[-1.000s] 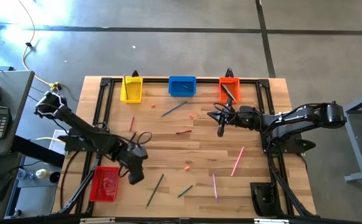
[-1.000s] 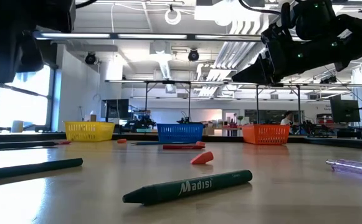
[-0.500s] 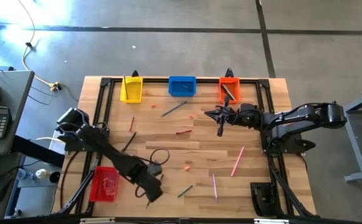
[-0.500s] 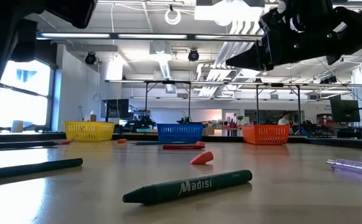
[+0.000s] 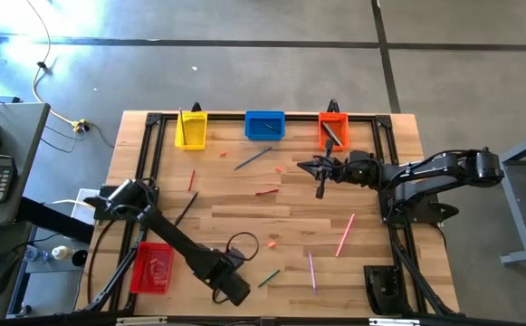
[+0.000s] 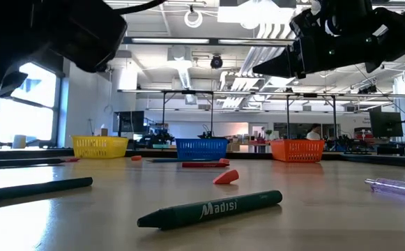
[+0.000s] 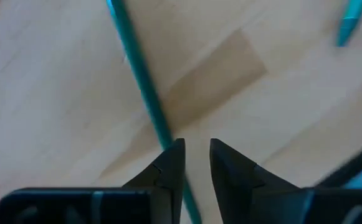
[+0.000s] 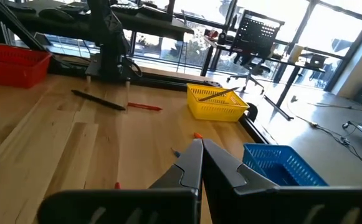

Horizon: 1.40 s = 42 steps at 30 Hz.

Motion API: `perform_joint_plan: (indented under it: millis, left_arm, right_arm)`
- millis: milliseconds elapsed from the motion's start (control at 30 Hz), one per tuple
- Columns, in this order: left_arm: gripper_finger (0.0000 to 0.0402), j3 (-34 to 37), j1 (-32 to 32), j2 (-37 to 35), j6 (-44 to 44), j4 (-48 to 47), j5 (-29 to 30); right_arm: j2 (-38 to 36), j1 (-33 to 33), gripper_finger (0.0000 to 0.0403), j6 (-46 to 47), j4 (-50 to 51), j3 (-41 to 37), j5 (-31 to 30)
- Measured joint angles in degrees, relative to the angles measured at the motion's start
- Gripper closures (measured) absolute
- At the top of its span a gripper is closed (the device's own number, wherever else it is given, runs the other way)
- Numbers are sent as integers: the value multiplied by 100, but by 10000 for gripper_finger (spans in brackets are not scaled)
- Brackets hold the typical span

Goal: Sort crayons/erasers/pens/pencils in bins
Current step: Put the green colored pencil into the yellow bin

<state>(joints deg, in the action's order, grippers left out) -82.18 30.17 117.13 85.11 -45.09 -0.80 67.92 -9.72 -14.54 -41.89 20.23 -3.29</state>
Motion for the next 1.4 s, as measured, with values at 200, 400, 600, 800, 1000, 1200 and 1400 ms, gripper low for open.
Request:
perform_joint_plan:
  millis: [200,400,600,800,1000,1200,1400]
  left_arm:
    - [308,-392,32,253,559,-392,79]
    - [300,-681,37,248,971,-629,362]
    - [300,-679,72,248,1274,-662,389]
    - [300,-679,74,248,1491,-765,404]
    - [300,-679,76,330,1298,-790,405]
    - [300,-684,131,591,1063,-770,270]
    - [313,-690,155,640,943,-743,248]
  right_arm:
    - [-14,0,402,-412,-29,0,80]
    - [-17,-4,402,-736,-167,2,616]
    - [-17,-4,402,-1108,-253,4,843]
    - [-17,-95,402,-1294,-254,4,1060]
    - [-17,-343,402,-1130,-223,4,1597]
    - [-17,-476,402,-1100,-69,4,1713]
    - [-20,-493,402,-1100,-42,4,1724]
